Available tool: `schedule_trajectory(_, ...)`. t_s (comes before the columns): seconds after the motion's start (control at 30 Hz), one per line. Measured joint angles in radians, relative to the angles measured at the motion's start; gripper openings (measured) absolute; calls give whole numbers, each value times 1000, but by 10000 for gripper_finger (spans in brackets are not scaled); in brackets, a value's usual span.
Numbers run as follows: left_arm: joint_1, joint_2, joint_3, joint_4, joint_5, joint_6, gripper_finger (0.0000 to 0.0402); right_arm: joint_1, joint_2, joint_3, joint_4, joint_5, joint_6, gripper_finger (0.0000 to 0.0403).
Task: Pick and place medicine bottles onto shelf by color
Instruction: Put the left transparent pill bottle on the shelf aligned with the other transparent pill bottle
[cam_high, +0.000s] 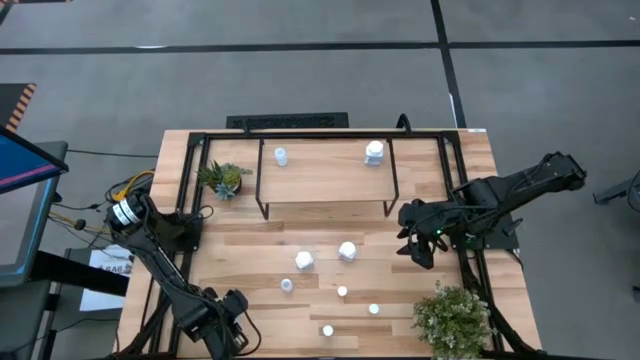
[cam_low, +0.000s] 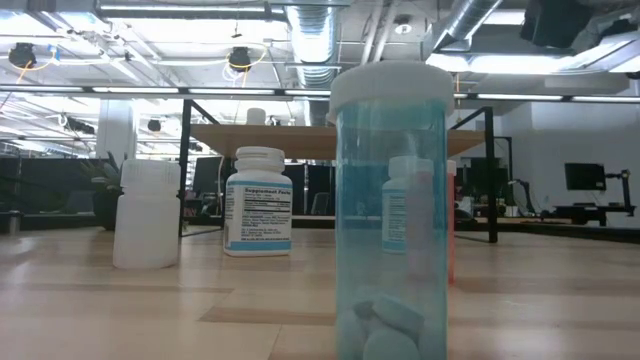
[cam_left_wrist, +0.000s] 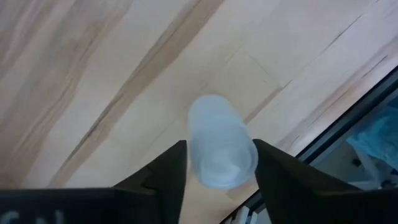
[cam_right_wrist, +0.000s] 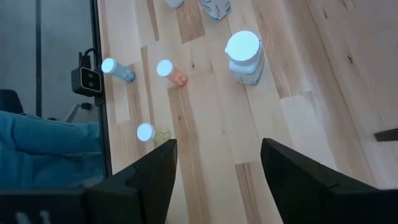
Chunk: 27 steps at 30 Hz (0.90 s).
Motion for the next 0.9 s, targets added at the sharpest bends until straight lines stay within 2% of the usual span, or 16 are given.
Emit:
schedule_trajectory(0.2, 11, 0, 13, 20, 0, 2, 106, 0, 0, 0, 0, 0, 0, 255)
schedule_trajectory(0.37, 69, -10, 117, 11, 3, 138, 106, 0, 0, 0, 1, 0, 0, 255)
schedule_trajectory(0.5, 159, -34, 224, -46, 11, 317, 114, -2, 0, 0, 2, 0, 0, 255)
schedule_trajectory(0.6, 249, -47, 303, -108, 67, 476, 113, -2, 0, 0, 2, 0, 0, 255)
schedule_trajectory(0.77, 420, -47, 452, -287, 154, 768, 107, -2, 0, 0, 2, 0, 0, 255)
schedule_trajectory(0.9, 570, -47, 576, -470, 170, 987, 113, -1, 0, 0, 2, 0, 0, 255)
